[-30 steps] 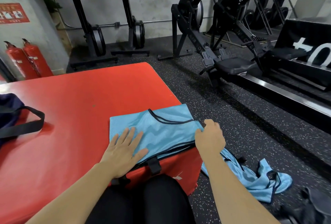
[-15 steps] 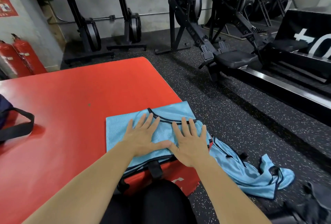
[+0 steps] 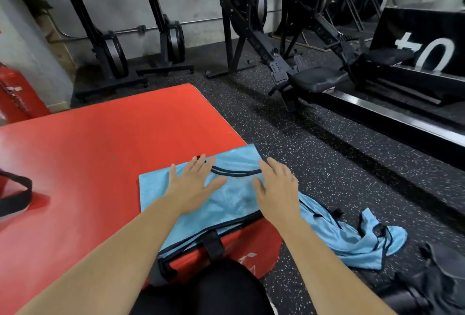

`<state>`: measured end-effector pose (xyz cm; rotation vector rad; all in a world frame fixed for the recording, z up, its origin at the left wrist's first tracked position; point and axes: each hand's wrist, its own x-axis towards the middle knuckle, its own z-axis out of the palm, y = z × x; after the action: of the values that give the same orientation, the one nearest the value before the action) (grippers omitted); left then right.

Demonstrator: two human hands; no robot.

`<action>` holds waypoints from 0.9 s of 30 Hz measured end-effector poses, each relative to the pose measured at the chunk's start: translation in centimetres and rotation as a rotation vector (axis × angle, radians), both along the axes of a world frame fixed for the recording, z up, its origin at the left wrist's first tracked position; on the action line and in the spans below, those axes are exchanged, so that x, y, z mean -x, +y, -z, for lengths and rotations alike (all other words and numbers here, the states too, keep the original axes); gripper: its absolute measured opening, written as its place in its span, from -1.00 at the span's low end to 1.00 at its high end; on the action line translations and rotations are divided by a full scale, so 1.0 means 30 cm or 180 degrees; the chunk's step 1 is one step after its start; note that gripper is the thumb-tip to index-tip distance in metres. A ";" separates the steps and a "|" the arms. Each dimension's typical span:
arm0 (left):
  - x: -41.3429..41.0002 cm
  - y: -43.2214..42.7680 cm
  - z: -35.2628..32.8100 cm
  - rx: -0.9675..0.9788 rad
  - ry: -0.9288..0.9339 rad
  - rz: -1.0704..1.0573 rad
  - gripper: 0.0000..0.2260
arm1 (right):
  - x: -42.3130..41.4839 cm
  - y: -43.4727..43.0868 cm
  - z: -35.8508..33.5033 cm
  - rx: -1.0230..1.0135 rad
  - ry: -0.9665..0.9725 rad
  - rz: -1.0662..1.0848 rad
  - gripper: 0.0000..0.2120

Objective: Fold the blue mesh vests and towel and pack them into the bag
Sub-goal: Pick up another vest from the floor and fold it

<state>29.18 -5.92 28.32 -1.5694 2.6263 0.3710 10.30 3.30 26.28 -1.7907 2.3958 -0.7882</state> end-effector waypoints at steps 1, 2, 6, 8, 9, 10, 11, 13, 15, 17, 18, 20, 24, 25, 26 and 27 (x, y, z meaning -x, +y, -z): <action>0.023 -0.007 -0.018 0.0111 0.0031 0.0040 -0.28 | 0.019 0.009 -0.008 0.0164 0.0035 0.0513 -0.57; 0.050 -0.012 -0.036 0.0212 0.0049 0.0097 -0.40 | 0.036 0.022 -0.016 0.0004 0.0034 0.0951 -0.62; 0.182 -0.046 -0.086 0.0380 0.0228 0.0150 -0.59 | 0.076 0.043 -0.017 -0.0820 -0.0328 0.1489 -0.70; 0.250 -0.075 -0.092 0.0402 0.0283 0.0114 -0.61 | 0.085 0.040 -0.010 -0.0761 -0.0369 0.1390 -0.73; 0.282 -0.093 -0.093 0.0359 0.0292 0.0068 -0.62 | 0.086 0.038 -0.006 -0.0708 -0.0401 0.1354 -0.75; 0.313 -0.113 -0.092 0.0286 0.0278 0.0007 -0.61 | 0.087 0.038 -0.004 -0.0666 -0.0457 0.1335 -0.76; 0.342 -0.135 -0.088 0.0205 0.0222 -0.0051 -0.60 | 0.088 0.040 0.000 -0.0625 -0.0502 0.1323 -0.77; 0.398 -0.181 -0.077 0.0052 0.0050 -0.0140 -0.56 | 0.092 0.041 0.004 -0.0584 -0.0517 0.1305 -0.79; 0.444 -0.219 -0.067 -0.0041 -0.0068 -0.0180 -0.53 | 0.099 0.035 0.004 -0.0578 -0.0571 0.1291 -0.82; 0.477 -0.246 -0.065 -0.0156 -0.0127 -0.0190 -0.59 | 0.105 0.026 -0.002 -0.0557 -0.0622 0.1263 -0.88; 0.488 -0.257 -0.066 -0.0218 -0.0148 -0.0181 -0.66 | 0.106 0.023 -0.003 -0.0552 -0.0612 0.1262 -0.91; 0.495 -0.276 -0.074 -0.0240 -0.0131 -0.0201 -0.81 | 0.106 0.018 -0.004 -0.0543 -0.0560 0.1241 -0.91; 0.483 -0.289 -0.120 -0.0257 0.0231 -0.0256 -0.85 | 0.100 -0.001 -0.005 -0.0590 -0.0736 0.1172 -0.76; 0.475 -0.290 -0.136 -0.0290 0.0348 -0.0261 -0.88 | 0.100 -0.008 -0.005 -0.0607 -0.0781 0.1171 -0.74; 0.466 -0.293 -0.148 -0.0324 0.0462 -0.0264 -0.90 | 0.100 -0.016 -0.007 -0.0626 -0.0829 0.1179 -0.72; 0.456 -0.294 -0.158 -0.0363 0.0570 -0.0256 -0.92 | 0.100 -0.022 -0.009 -0.0630 -0.0870 0.1198 -0.72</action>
<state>15.51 -14.74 33.07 -1.6809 2.6187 0.6842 7.31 2.63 26.54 -1.0978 2.5436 -0.7337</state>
